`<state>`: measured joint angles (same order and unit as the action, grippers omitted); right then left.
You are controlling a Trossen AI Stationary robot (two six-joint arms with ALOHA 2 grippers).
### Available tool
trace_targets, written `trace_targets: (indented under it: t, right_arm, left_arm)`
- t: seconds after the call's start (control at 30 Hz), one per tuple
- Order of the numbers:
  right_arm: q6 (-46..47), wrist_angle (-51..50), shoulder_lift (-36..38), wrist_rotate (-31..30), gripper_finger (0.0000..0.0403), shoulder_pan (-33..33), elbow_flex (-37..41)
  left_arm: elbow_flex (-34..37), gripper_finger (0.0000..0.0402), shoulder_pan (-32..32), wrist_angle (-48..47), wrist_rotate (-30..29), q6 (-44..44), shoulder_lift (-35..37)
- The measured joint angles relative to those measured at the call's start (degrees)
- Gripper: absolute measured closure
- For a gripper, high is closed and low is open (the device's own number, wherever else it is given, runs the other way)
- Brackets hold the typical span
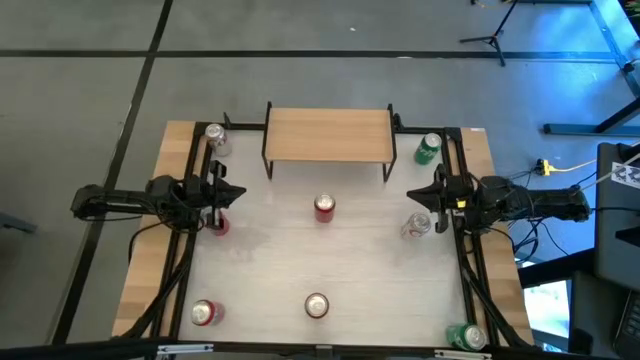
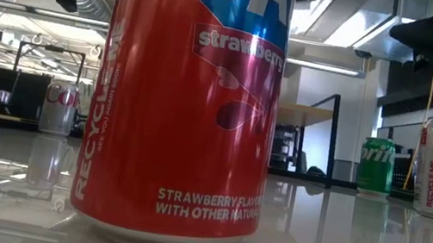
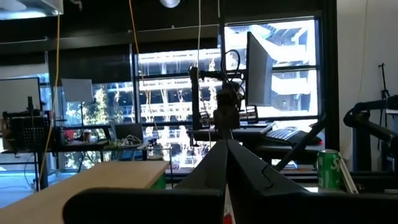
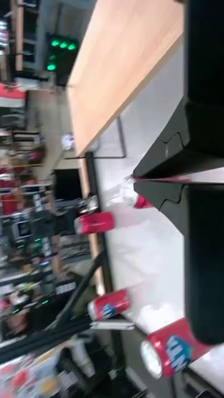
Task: Place canned beverage on shelf
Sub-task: Put the right white soda can on the shelf
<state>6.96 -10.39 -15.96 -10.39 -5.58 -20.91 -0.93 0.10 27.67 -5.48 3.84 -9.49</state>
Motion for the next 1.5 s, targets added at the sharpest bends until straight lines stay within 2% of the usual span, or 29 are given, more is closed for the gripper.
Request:
trace_targets:
  t: [0.2,0.37,0.6,0.73,1.03,1.33,1.43,1.5]
  right_arm:
    - [1.8,-8.7,-7.9,0.9,0.0386,0.0,-9.7]
    - [2.7,-19.3,-14.4,2.7,0.0386,-0.1,-19.2]
    - [8.6,-35.8,-21.8,4.5,0.0386,-0.1,-30.8]
    - [14.7,-44.0,-25.1,7.7,0.0386,-0.1,-34.9]
    - [23.0,-52.7,-30.4,17.3,0.0386,-0.1,-38.9]
    - [23.1,-52.6,-35.7,16.5,0.0385,0.0,-38.9]
    - [24.4,-53.5,-37.9,16.5,0.0365,0.0,-38.9]
    - [24.6,-54.8,-39.6,16.5,0.0337,0.0,-38.9]
  left_arm:
    - [0.0,0.0399,-0.1,5.2,0.4,-0.2,-8.2]
    - [0.0,0.0399,-0.1,10.4,0.2,-0.2,-12.3]
    - [0.0,0.0399,-0.1,12.8,0.2,-0.2,-13.8]
    - [0.0,0.0399,-0.1,12.8,0.2,-0.3,-13.8]
    - [0.0,0.0399,-0.1,12.8,0.2,-0.2,-13.8]
    - [0.0,0.0399,-0.1,12.8,0.2,-0.2,-13.8]
    - [0.0,0.0399,-0.1,12.8,0.2,-0.2,-13.8]
    - [0.0,0.0399,-0.1,13.0,0.0,-0.2,-13.8]
